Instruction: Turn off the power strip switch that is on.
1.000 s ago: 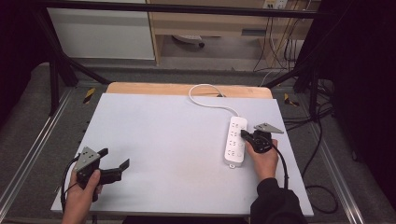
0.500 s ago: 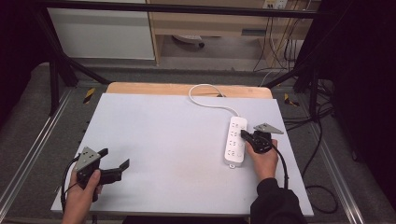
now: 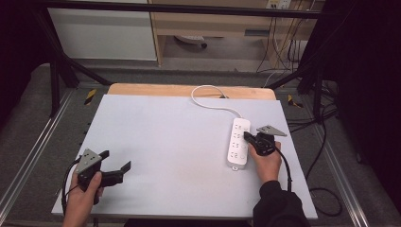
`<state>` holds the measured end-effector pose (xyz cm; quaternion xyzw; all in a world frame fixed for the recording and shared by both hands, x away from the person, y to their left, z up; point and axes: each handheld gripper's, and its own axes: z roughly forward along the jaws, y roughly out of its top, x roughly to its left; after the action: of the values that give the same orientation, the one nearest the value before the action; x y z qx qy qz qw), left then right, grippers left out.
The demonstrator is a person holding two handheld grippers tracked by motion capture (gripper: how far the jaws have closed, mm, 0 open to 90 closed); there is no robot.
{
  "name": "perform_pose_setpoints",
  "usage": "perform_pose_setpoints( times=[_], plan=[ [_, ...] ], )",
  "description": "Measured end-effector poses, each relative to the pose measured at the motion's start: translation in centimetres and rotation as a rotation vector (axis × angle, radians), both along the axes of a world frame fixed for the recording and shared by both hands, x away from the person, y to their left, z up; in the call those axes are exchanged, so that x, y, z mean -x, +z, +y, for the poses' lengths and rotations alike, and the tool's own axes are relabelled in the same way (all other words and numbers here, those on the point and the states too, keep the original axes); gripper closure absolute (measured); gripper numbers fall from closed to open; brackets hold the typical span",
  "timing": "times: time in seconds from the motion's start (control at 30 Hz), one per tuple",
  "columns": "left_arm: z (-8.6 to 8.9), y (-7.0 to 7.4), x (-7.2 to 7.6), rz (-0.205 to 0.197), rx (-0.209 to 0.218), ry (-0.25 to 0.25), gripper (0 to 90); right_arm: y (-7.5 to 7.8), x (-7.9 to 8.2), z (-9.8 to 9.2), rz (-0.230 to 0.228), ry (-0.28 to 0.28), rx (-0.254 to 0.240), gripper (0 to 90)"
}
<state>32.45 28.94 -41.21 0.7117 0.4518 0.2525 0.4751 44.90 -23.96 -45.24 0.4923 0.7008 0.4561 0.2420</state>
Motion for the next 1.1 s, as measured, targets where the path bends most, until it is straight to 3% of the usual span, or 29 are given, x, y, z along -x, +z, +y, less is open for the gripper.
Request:
perform_pose_setpoints(
  times=[0.3,0.4,0.9,1.1],
  plan=[
    [0.0,0.0,0.0,0.0,-0.003,-0.001,5.8,0.0,0.1,0.4,0.006,0.013,0.002,90.0],
    [0.0,0.0,0.0,0.001,-0.004,0.0,5.8,0.1,0.1,0.6,-0.008,0.011,0.037,90.0],
    [0.0,0.0,0.0,0.001,-0.002,0.0,5.8,-0.1,-0.1,-0.3,0.008,-0.007,-0.042,90.0],
    [0.0,0.0,0.0,0.001,-0.004,-0.001,5.8,-0.1,-0.1,-0.3,0.003,0.002,-0.022,90.0]
  ],
)
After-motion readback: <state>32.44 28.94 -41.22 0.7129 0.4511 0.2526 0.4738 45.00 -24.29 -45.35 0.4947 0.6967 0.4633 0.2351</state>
